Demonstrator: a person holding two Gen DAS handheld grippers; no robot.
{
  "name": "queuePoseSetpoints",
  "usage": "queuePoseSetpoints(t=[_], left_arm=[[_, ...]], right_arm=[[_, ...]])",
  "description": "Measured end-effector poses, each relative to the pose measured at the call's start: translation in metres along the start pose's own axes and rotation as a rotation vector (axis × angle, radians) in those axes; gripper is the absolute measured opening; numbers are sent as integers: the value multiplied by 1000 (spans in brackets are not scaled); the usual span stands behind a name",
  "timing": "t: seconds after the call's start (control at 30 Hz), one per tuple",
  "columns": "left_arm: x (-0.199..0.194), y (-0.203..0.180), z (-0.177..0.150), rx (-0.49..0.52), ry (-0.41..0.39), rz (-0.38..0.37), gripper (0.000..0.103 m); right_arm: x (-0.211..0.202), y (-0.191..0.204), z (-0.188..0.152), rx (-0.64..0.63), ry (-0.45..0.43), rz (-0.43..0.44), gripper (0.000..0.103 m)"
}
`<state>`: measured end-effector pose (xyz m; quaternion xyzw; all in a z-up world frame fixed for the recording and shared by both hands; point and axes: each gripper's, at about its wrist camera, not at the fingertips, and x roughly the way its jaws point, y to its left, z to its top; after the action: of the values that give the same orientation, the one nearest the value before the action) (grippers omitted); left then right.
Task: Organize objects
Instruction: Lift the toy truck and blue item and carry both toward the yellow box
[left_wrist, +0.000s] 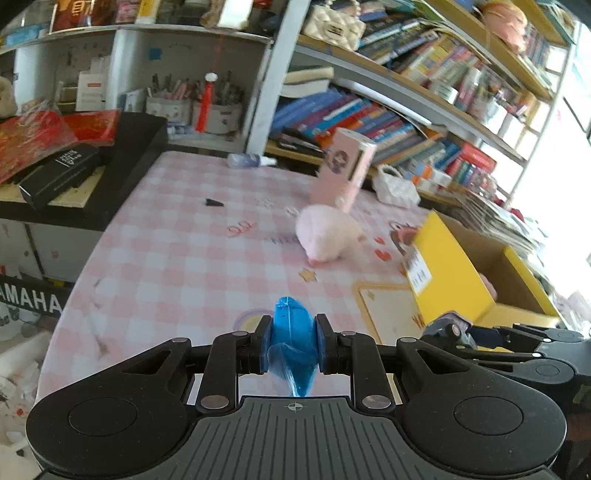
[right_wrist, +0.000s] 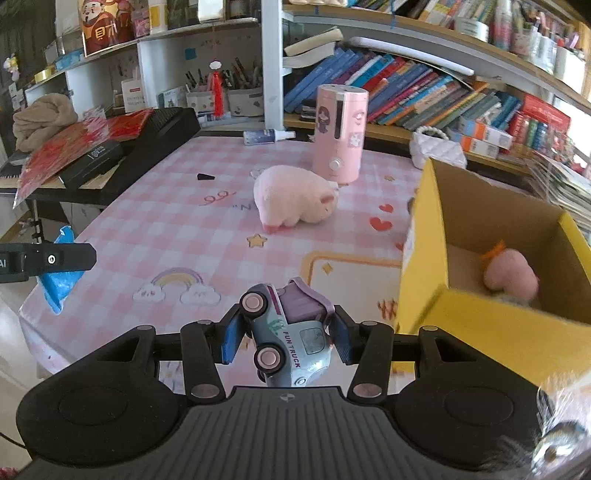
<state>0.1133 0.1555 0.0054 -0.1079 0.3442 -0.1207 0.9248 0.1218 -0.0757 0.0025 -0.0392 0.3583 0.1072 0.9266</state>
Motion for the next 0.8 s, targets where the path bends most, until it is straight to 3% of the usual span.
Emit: queuePoseSetpoints(t=[0.8], left_arm=[[-20,-41,-54,171,124,-210,21]], right_arm=[[-69,-4,-87,214,49,-174,46]])
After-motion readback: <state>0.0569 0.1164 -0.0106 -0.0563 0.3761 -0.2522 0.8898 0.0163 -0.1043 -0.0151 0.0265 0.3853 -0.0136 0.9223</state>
